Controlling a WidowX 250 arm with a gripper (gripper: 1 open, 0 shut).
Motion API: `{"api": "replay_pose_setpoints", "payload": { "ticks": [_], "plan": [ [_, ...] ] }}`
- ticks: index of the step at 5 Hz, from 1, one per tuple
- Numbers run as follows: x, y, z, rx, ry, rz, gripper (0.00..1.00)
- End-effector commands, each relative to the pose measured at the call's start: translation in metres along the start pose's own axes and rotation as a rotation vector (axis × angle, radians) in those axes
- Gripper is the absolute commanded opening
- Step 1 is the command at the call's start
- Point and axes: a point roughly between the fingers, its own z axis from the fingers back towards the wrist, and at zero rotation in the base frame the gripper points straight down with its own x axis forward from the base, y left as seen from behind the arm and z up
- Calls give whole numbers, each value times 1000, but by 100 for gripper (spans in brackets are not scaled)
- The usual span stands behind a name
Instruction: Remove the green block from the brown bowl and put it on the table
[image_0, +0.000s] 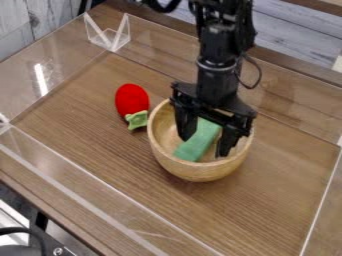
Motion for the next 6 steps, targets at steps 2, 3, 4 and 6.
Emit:
{"api": "replay_pose_setpoints", "payload": {
  "ticks": [2,3,4,6],
  "plan": [
    [-6,3,11,-8,-57,81,100],
    [-3,12,0,-9,-53,144,100],
    [-2,18,-11,-2,-49,95,100],
    [-1,23,-4,-11,-58,18,100]
  ]
}}
